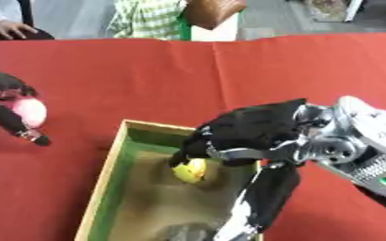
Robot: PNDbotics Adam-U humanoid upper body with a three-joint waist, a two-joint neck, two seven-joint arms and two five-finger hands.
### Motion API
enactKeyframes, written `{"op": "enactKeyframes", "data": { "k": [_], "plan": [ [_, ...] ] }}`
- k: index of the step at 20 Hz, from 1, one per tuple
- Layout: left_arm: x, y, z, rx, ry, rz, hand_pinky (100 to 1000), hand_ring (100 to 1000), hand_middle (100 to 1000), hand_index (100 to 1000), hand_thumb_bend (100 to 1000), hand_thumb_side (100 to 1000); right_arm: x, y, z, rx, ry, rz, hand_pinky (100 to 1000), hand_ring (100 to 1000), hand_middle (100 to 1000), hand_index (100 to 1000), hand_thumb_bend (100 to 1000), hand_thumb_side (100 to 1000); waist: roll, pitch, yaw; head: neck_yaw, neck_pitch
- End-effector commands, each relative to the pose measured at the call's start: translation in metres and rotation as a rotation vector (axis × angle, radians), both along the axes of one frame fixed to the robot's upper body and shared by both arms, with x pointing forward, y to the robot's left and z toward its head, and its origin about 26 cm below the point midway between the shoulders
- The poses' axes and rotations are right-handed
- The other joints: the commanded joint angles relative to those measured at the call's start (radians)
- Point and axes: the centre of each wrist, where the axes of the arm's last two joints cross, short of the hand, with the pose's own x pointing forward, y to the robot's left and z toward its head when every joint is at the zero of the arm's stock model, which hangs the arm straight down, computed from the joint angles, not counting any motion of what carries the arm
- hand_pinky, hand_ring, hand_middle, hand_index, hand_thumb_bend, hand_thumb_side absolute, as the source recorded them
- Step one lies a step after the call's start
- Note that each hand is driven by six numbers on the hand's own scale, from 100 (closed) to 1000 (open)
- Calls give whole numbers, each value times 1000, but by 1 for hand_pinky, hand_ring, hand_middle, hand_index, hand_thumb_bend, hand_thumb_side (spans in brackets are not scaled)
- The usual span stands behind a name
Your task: Pick up objects on the table and place them in the box.
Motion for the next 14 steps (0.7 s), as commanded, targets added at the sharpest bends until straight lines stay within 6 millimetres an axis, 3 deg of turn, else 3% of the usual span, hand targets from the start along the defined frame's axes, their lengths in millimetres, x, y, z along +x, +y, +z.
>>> {"op": "enactKeyframes", "data": {
  "k": [1,7,14],
  "plan": [
    [2,8,13,31,-29,30,682,930,900,1000,781,751,-1,-8,12,42,-36,-1,814,905,806,960,722,1000,0,-21,0,9,-13],
    [4,8,20,129,-84,99,678,937,901,1000,708,783,4,-24,26,177,-74,14,810,898,793,947,673,1000,-2,-19,-10,25,-22],
    [7,8,20,99,-129,178,665,925,882,1000,635,807,10,-50,37,315,-116,6,808,892,785,943,634,1000,-7,-12,-25,40,-30]
  ]
}}
